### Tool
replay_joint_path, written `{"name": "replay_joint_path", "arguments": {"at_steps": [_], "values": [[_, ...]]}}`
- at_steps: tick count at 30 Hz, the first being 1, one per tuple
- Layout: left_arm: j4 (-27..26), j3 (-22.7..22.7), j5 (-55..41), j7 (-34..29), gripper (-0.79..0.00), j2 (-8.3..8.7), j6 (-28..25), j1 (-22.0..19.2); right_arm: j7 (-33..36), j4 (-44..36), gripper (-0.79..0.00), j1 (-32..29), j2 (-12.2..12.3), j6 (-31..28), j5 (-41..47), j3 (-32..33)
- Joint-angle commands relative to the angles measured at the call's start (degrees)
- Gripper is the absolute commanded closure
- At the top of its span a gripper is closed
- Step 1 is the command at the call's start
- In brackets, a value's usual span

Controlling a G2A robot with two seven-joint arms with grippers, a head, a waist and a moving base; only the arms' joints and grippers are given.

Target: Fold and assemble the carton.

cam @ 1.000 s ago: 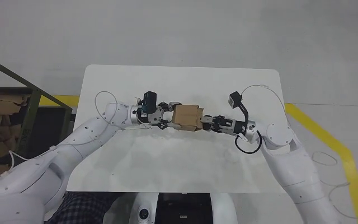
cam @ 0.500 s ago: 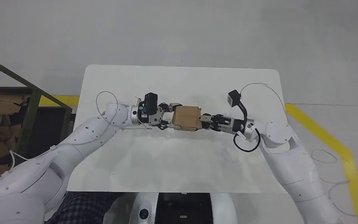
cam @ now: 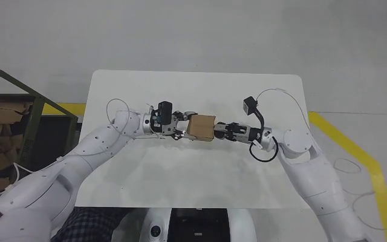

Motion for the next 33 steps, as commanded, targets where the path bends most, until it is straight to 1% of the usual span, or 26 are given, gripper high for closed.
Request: {"name": "replay_joint_path", "arguments": {"at_steps": [1, 5, 11, 13, 18, 23, 24, 25, 26, 28, 29, 33], "values": [[0.13, -0.17, -0.39, -0.32, -0.336, -0.15, -0.32, 0.11, 0.09, 0.23, -0.160, 0.02, -0.04, -0.23, 0.28, -0.19], [0.62, -0.51, -0.91, -0.71, -0.336, -0.38, -0.71, 0.28, -0.02, 0.64, -0.157, -0.53, 0.05, -1.13, 1.14, 0.41], [1.94, -0.96, -1.97, -1.07, -0.336, -0.59, -1.07, 0.76, -0.03, 0.59, -0.188, -1.70, 0.30, -1.89, 2.06, 1.48], [2.90, -0.78, -1.96, -1.31, -0.336, -0.80, -1.31, 1.06, -0.17, 0.67, -0.182, -2.03, 0.36, -2.18, 2.19, 1.75], [5.75, -0.07, -0.38, -1.15, -0.339, -1.75, -0.19, 1.60, -0.14, 0.67, -0.179, -2.63, 0.44, -3.62, 2.55, 2.02], [9.17, 0.77, 0.76, -2.01, -0.357, -3.17, 1.02, 1.94, 0.48, 0.87, -0.182, -3.20, 0.47, -5.58, 2.51, 1.80], [9.89, 0.91, 1.06, -2.33, -0.382, -3.45, 1.40, 1.92, 0.59, 0.98, -0.185, -3.27, 0.47, -5.92, 2.47, 1.73], [10.44, 1.03, 1.32, -2.63, -0.443, -3.74, 1.75, 1.87, 0.65, 1.16, -0.182, -3.34, 0.47, -6.25, 2.47, 1.68], [11.03, 1.19, 1.62, -2.87, -0.619, -4.02, 1.90, 1.84, 0.63, 1.39, -0.185, -3.43, 0.45, -6.52, 2.69, 1.63], [12.01, 1.41, 2.11, -3.23, -0.763, -4.52, 1.86, 1.62, 0.71, 1.79, -0.188, -3.46, 0.42, -7.04, 2.87, 1.50], [12.45, 1.49, 2.32, -3.29, -0.785, -4.73, 1.72, 1.50, 0.66, 1.99, -0.188, -3.44, 0.40, -7.28, 2.96, 1.47], [13.58, 1.30, 2.67, -1.26, -0.785, -5.16, 0.13, 0.86, 0.50, 2.50, -0.197, -3.36, 0.36, -8.00, 3.18, 1.36]]}}
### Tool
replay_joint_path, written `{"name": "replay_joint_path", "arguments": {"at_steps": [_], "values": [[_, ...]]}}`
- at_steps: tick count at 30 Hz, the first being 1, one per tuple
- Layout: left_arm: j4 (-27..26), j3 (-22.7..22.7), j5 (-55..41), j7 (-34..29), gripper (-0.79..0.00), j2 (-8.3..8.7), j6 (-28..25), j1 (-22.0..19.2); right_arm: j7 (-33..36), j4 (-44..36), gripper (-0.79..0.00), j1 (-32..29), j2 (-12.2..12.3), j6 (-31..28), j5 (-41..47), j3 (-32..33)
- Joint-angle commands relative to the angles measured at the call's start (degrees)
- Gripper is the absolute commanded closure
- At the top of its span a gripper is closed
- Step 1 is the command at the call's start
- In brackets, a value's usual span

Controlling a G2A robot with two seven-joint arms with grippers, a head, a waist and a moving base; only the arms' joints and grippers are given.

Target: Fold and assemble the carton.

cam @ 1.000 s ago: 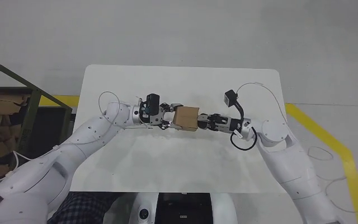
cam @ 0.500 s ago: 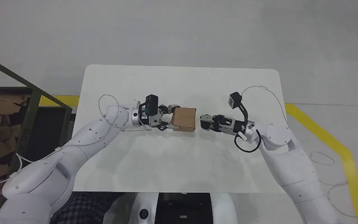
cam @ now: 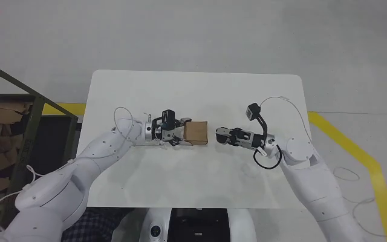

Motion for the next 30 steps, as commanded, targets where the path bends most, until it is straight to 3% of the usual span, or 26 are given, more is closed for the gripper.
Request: {"name": "replay_joint_path", "arguments": {"at_steps": [1, 6, 13, 18, 25, 27, 30], "values": [[0.23, -0.24, 0.39, 1.92, -0.785, 0.01, -0.97, -0.38, -0.12, 0.20, -0.200, 0.01, -0.01, -0.31, 0.04, -0.01], [-3.34, -0.74, -3.23, 2.15, -0.785, 1.28, -0.78, 0.35, -0.31, 0.76, -0.225, 0.05, 0.00, -1.19, 0.28, 0.17], [-8.55, -4.91, -13.74, -0.12, -0.785, 6.19, -3.05, 0.69, -1.14, 2.43, -0.268, 0.72, 0.08, -3.21, -0.10, 1.11], [-7.53, -9.03, -16.60, -0.07, -0.785, 8.72, -2.98, 1.27, -2.60, 5.25, -0.277, 2.22, 0.08, -7.38, -1.99, 1.81], [-4.45, -12.97, -22.12, -4.65, -0.785, 9.04, -1.36, 2.34, -9.05, 10.82, -0.317, 4.31, 0.06, -16.15, -8.27, 3.10], [-3.95, -13.83, -24.17, -6.73, -0.785, 8.90, -0.50, 2.85, -13.17, 12.53, -0.363, 4.88, 0.08, -19.19, -11.88, 3.75], [-3.73, -14.82, -26.29, -10.14, -0.785, 8.66, 0.69, 3.40, -19.53, 14.49, -0.372, 5.36, 0.00, -22.81, -17.44, 4.18]]}}
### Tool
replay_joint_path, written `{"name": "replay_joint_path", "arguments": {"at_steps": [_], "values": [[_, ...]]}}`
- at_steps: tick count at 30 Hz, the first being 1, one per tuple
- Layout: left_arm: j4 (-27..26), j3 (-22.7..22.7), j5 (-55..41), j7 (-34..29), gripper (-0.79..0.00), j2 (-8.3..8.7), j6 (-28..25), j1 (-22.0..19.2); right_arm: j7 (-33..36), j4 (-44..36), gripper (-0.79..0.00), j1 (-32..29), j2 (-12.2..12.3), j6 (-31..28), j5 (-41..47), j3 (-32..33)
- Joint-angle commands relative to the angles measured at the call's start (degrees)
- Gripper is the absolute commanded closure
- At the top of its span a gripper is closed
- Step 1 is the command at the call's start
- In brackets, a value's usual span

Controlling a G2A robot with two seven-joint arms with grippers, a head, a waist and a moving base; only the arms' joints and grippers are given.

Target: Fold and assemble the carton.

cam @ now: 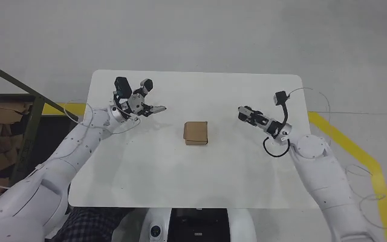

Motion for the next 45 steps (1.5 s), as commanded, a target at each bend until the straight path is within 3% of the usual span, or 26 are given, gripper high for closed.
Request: {"name": "replay_joint_path", "arguments": {"at_steps": [1, 2, 4, 6, 7, 12, 14, 16, 20, 23, 33, 45], "values": [[0.00, -0.53, -0.88, -2.17, -0.785, -0.14, 0.78, 0.40, -4.93, 1.02, -0.385, 0.18, -0.05, -2.26, -3.85, 0.39], [-0.10, -0.77, -1.18, -2.94, -0.785, -0.19, 0.93, 0.61, -7.36, 1.36, -0.406, 0.22, -0.05, -3.21, -5.88, 0.69], [-0.01, -1.31, -1.74, -4.41, -0.785, -0.28, 1.42, 1.01, -12.54, 1.61, -0.551, 0.10, -0.04, -4.55, -10.54, 1.28], [0.14, -1.89, -2.22, -5.89, -0.785, -0.36, 2.14, 1.29, -17.21, 1.40, -0.754, -0.14, -0.03, -5.24, -14.96, 1.84], [0.32, -2.28, -2.55, -6.53, -0.785, -0.39, 2.72, 1.41, -19.57, 1.11, -0.785, -0.30, -0.02, -5.38, -17.21, 2.16], [0.47, -4.23, -4.06, -8.82, -0.785, -0.37, 3.65, 2.01, -29.30, -0.90, -0.785, -1.76, 0.10, -4.57, -27.52, 3.60], [-0.04, -4.69, -3.15, -9.56, -0.785, -0.27, 3.87, 2.34, -29.63, -1.51, -0.785, -2.44, 0.01, -4.43, -28.17, 3.26], [-0.72, -4.77, -0.97, -10.55, -0.785, -0.13, 3.97, 2.69, -24.46, -1.63, -0.785, -2.56, -0.16, -4.54, -24.91, 1.86], [-2.09, -4.33, 3.17, -12.61, -0.785, -0.16, 4.14, 3.42, -7.66, -0.34, -0.785, -0.91, -0.58, -4.70, -9.03, -1.05], [-2.80, -3.96, 5.65, -13.87, -0.785, -0.39, 5.10, 3.79, -0.98, 0.08, -0.785, 0.07, -0.79, -4.38, -3.53, -2.44], [-6.23, -1.68, 10.83, -15.93, -0.785, -2.01, 5.03, 4.51, 4.88, -1.60, -0.785, -0.14, -2.04, -0.16, 0.78, -8.54], [-6.18, -0.26, 12.53, -15.85, -0.785, -4.23, 3.53, 3.64, 6.19, 2.28, -0.785, 2.69, -4.17, -0.37, 5.89, -13.96]]}}
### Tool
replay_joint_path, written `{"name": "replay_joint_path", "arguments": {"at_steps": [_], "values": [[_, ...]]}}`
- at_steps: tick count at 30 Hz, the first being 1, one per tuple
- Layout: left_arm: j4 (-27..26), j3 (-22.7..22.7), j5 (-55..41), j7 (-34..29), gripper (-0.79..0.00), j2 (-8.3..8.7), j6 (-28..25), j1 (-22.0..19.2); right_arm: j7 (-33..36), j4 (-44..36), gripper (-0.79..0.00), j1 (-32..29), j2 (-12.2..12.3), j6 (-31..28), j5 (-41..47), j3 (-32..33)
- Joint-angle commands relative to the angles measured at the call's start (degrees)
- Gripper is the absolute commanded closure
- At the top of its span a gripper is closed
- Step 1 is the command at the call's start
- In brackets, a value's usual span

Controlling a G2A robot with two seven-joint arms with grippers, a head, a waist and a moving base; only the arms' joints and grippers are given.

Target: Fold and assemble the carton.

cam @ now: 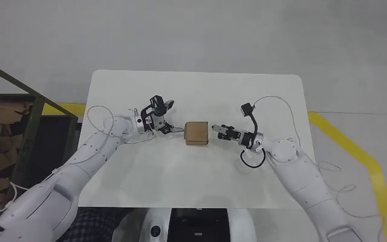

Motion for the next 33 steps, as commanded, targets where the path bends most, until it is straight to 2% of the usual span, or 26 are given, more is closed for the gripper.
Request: {"name": "replay_joint_path", "arguments": {"at_steps": [1, 11, 20, 28, 33], "values": [[0.15, 0.10, 0.21, 0.10, -0.785, -0.31, -0.05, -0.12, 0.30, 0.34, -0.785, 0.31, -0.35, -0.03, 1.11, -0.80], [1.03, 0.53, 0.84, -0.15, -0.785, -1.86, -0.80, -0.87, 2.20, 2.70, -0.785, 2.19, -2.05, -1.19, 4.75, -4.37], [2.86, 0.37, 0.05, -0.05, -0.785, -3.13, -1.40, -1.31, 2.00, 5.15, -0.785, 2.88, -2.60, -2.13, 5.56, -4.53], [6.47, -1.81, 0.13, 1.95, -0.785, -2.90, -1.60, -1.25, 1.12, 4.83, -0.785, 1.77, -1.73, -2.54, 4.47, -1.43], [8.68, -4.64, -4.19, 5.42, -0.785, -2.40, -6.00, -1.06, -1.57, 3.30, -0.785, 0.44, -0.63, -3.85, 1.74, 2.31]]}}
